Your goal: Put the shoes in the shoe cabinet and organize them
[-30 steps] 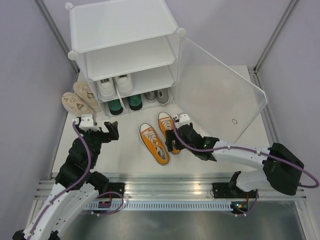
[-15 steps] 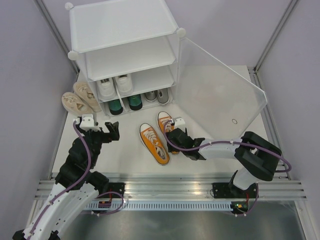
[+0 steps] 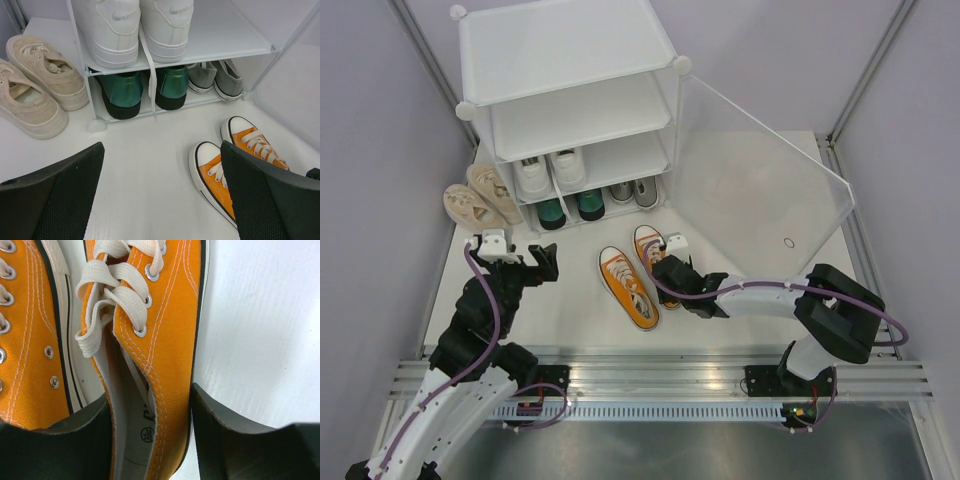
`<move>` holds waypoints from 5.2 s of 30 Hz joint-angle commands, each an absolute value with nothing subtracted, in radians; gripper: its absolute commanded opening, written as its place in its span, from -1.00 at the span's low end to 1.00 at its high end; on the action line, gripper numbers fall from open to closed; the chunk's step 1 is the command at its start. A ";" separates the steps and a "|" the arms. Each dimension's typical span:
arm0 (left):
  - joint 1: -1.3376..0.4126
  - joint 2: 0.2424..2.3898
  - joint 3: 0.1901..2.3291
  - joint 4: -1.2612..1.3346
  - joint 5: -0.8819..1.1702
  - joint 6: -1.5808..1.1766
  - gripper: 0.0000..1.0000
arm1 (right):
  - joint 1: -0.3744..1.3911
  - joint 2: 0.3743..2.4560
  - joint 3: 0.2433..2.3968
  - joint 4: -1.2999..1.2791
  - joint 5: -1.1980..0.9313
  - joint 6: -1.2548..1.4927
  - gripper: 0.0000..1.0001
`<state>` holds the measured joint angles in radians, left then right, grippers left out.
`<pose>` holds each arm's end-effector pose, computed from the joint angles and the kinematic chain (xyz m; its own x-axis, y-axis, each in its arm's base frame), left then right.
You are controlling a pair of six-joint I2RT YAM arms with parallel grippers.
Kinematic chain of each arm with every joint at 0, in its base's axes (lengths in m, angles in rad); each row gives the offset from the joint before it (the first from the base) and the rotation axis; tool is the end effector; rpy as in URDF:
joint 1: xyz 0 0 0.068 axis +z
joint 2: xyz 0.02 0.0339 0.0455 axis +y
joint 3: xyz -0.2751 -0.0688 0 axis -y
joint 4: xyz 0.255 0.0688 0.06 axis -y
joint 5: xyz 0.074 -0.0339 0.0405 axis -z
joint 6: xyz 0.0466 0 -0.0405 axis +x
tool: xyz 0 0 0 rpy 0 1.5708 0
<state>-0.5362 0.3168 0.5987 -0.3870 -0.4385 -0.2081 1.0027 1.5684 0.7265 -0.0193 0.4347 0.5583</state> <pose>0.0981 -0.0353 0.3156 -0.1088 -0.1529 -0.9822 0.0788 0.9837 -0.1619 0.1832 0.2505 0.1502 -0.6730 -0.1613 -0.7218 -0.3070 0.9488 0.0742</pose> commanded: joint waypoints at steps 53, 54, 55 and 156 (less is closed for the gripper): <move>-0.545 0.278 0.594 -0.353 -0.382 -0.219 0.99 | 0.704 1.927 1.771 -0.189 0.522 0.229 -0.98; -0.545 0.278 0.594 -0.353 -0.379 -0.219 0.99 | 0.697 1.940 1.788 -0.190 0.522 0.227 -0.99; -0.546 0.278 0.594 -0.353 -0.379 -0.219 0.99 | 0.693 1.963 1.804 -0.192 0.523 0.227 -0.99; -0.554 0.288 0.591 -0.344 -0.325 -0.199 0.99 | 0.611 1.911 1.572 0.086 0.206 0.232 -0.53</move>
